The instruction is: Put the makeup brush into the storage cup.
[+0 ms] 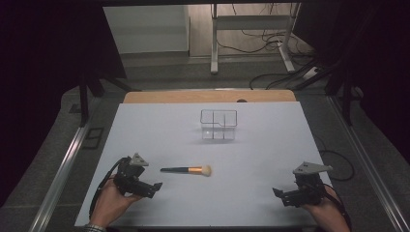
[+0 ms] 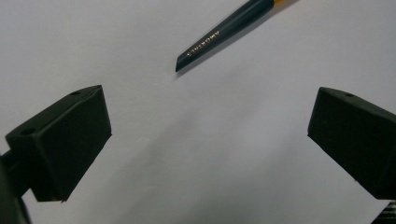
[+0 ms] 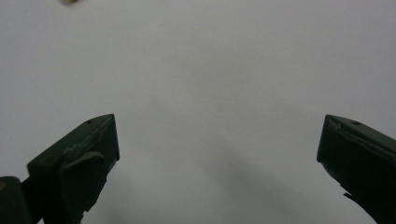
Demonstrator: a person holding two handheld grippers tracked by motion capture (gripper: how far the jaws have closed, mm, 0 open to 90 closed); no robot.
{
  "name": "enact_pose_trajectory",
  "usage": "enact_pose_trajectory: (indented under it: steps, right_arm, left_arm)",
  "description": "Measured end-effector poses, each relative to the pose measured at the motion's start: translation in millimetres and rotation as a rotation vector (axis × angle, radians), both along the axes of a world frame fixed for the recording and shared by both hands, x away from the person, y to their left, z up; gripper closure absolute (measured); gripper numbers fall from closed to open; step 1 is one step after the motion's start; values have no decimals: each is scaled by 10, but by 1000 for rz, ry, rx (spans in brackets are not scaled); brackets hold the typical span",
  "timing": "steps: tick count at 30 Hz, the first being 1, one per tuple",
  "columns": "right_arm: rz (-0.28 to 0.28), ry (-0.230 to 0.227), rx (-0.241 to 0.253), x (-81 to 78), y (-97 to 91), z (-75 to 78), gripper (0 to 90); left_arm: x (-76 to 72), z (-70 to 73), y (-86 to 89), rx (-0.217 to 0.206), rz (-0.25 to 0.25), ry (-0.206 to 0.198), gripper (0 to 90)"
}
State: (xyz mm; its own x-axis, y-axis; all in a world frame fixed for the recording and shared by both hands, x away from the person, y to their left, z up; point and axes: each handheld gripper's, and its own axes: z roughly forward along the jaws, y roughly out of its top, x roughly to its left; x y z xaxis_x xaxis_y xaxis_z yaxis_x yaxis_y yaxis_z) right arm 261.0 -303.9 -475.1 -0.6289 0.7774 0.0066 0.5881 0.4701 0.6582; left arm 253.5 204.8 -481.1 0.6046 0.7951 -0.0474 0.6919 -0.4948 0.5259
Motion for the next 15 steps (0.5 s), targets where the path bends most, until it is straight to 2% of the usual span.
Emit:
enact_pose_trajectory:
  steps: [7,15]
  right_arm:
    - [6,-2,-7,5,-11,2,0]
    - [9,-2,-9,6,-13,4,0]
  left_arm:
    - [65,14,-47,16,-20,1,5]
    - [157,17,-101,31,-48,22,16]
